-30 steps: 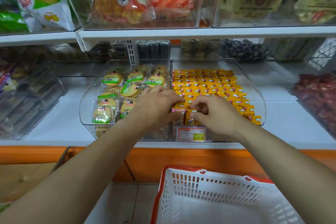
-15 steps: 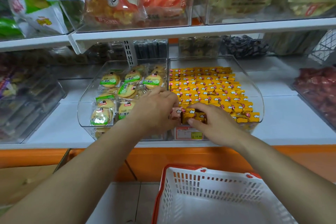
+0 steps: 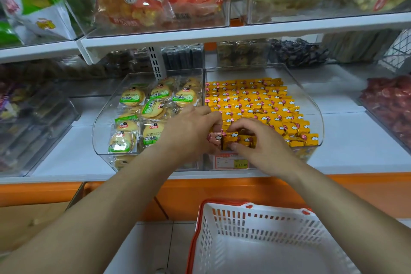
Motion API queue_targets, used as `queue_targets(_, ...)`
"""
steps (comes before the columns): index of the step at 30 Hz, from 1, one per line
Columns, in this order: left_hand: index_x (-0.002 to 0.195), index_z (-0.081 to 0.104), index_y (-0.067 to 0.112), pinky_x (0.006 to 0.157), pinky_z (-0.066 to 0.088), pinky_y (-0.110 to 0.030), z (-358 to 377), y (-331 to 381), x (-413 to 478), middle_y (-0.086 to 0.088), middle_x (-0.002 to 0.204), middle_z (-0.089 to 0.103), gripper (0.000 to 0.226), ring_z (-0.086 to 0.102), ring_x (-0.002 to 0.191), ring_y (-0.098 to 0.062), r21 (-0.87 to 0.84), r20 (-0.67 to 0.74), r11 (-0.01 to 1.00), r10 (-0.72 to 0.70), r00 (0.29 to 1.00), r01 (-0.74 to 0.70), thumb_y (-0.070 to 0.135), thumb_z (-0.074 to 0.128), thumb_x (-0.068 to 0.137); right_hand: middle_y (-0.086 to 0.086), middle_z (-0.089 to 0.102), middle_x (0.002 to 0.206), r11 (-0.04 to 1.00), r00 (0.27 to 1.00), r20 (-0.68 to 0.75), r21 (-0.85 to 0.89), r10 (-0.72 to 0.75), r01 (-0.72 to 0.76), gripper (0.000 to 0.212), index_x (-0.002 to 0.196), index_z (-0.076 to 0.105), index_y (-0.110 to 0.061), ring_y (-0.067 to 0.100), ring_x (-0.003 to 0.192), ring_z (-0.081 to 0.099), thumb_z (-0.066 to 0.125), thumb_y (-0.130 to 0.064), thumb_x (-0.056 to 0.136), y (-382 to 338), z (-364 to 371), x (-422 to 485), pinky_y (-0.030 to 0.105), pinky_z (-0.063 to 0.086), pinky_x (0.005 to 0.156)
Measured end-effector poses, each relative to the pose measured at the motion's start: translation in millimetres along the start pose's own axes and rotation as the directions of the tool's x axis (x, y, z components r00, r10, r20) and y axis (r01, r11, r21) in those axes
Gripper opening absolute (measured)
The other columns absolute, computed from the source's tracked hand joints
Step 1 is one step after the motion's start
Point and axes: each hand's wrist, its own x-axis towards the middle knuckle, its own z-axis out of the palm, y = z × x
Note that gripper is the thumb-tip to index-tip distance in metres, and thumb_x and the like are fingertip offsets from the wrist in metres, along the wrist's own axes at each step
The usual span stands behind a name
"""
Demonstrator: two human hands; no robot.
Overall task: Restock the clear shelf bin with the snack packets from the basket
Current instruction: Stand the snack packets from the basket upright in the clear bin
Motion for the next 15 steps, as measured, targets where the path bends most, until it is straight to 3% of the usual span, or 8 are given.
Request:
queue_targets(4,0.094,0.043,0.036,0.071,0.04,-0.033,0.1,-0.5,-2.3,0.012,0.108,0.055,0.048,0.035,0.094,-0.016,0.01,-0.03,1.0,0.014,0.999,-0.014,0.055,0.082,0.073,-0.025,0.064,0.103,1.0,0.999,0.041,-0.009,0.004,-0.004,0.019,0.104,0.062,-0.043,0.001,0.101,0.059,0.069,-0.047,0.086,-5.9,-3.9,6.1,0.034,0.054,0.084)
queue_targets(6,0.094,0.044,0.036,0.072,0.041,-0.034,0.8,-1.1,-3.3,0.011,0.107,0.057,0.046,0.036,0.095,-0.016,-0.007,-0.053,1.0,0.017,0.998,-0.017,0.052,0.083,0.074,-0.024,0.063,0.099,0.987,0.998,0.059,-0.161,0.003,0.007,0.016,0.104,0.062,-0.044,0.006,0.097,0.06,0.065,-0.05,0.089,-8.4,-8.1,12.4,0.033,0.053,0.076)
queue_targets(9,0.092,0.044,0.037,0.068,0.037,-0.032,0.0,-3.0,-2.4,0.011,0.105,0.055,0.046,0.036,0.094,-0.015,0.001,-0.093,0.999,0.032,0.995,-0.032,0.051,0.083,0.073,-0.022,0.058,0.085,0.94,0.997,0.078,-0.341,0.004,0.023,0.012,0.094,0.06,-0.044,0.01,0.085,0.055,0.068,-0.048,0.086,-18.0,-13.2,25.1,0.026,0.039,0.059)
queue_targets(12,0.089,0.043,0.036,0.065,0.038,-0.032,-0.3,-3.8,-1.9,0.01,0.102,0.055,0.046,0.037,0.092,-0.015,-0.001,-0.135,0.999,0.047,0.99,-0.048,0.049,0.083,0.072,-0.015,0.06,0.087,0.931,0.99,0.14,-0.364,0.037,0.017,0.015,0.09,0.056,-0.04,0.015,0.084,0.055,0.069,-0.044,0.085,-26.1,-14.3,33.6,0.029,0.038,0.059)
queue_targets(15,0.089,0.044,0.035,0.065,0.043,-0.033,1.4,-5.4,-3.5,0.007,0.102,0.059,0.045,0.04,0.09,-0.016,0.036,-0.175,0.997,0.078,0.981,-0.073,0.05,0.083,0.072,-0.012,0.062,0.091,0.913,0.989,0.148,-0.4,-0.027,0.085,0.015,0.105,0.062,-0.034,0.016,0.091,0.053,0.064,-0.04,0.091,-24.7,-11.2,30.5,0.033,0.043,0.066)
